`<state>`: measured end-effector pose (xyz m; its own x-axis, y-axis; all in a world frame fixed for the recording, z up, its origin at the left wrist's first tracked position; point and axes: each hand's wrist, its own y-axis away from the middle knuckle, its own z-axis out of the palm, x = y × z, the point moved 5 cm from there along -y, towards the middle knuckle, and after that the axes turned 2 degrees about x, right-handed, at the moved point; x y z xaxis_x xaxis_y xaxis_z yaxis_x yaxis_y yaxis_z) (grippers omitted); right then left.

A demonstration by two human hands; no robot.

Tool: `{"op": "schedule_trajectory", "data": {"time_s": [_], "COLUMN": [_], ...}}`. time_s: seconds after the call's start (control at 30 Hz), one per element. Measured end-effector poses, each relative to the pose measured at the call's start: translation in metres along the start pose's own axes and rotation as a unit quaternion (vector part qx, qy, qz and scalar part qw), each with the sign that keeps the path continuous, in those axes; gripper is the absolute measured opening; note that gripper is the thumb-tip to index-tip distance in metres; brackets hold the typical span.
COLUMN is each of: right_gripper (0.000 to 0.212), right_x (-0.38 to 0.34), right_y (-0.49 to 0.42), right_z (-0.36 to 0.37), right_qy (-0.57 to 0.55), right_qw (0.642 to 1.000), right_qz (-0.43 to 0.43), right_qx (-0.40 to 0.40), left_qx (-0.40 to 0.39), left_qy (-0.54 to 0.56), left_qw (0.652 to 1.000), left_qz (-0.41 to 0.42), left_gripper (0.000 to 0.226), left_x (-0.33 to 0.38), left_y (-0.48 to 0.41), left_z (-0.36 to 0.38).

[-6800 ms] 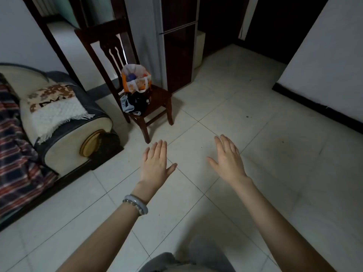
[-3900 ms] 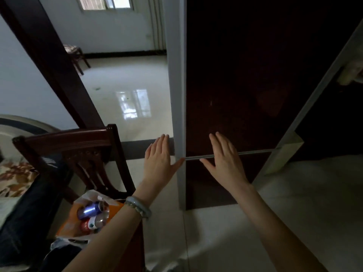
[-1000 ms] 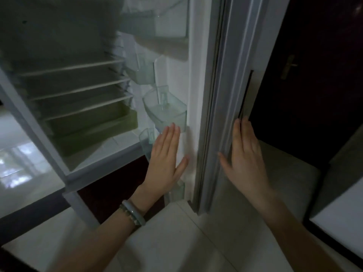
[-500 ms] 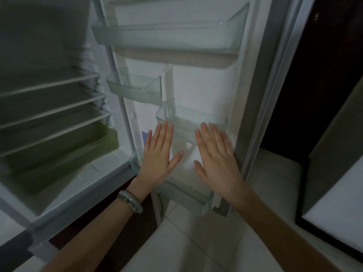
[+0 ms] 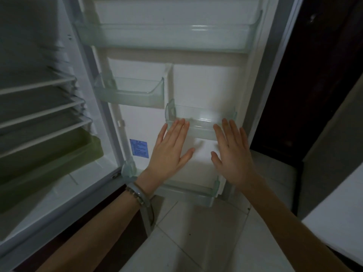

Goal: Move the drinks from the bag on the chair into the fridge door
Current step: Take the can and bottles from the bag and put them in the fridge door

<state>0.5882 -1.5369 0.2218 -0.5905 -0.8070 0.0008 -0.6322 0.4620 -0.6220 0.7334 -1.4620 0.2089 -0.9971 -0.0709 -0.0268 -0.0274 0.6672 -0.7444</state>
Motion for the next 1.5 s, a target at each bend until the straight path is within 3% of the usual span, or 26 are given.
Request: {"op": "schedule_trajectory", "data": {"time_s": [0.6, 1.27, 1.5], "right_gripper": [0.081, 0.090, 0.091], "right_x": [0.088, 0.116, 0.117], "right_y": [-0.068, -0.114, -0.115], "right_z": [0.059, 0.097, 0.102], "right_qy": [-0.048, -0.090, -0.093], "right_qw": [0.998, 0.994, 0.994], "right_qz": [-0.046, -0.033, -0.036], "right_qx": [-0.014, -0.051, -0.052], "left_qx": [-0.034, -0.153, -0.161], "left_qy": [-0.092, -0.198, -0.201], "left_qw": [0.993, 0.959, 0.954], "left_qz": [-0.069, -0.137, -0.154], "left_gripper": [0.071, 0.076, 0.079], "left_x": [0.007, 0.003, 0.003], "left_y": [-0.062, -0.103, -0.103], "left_z": [0.079, 0.118, 0.123]}}
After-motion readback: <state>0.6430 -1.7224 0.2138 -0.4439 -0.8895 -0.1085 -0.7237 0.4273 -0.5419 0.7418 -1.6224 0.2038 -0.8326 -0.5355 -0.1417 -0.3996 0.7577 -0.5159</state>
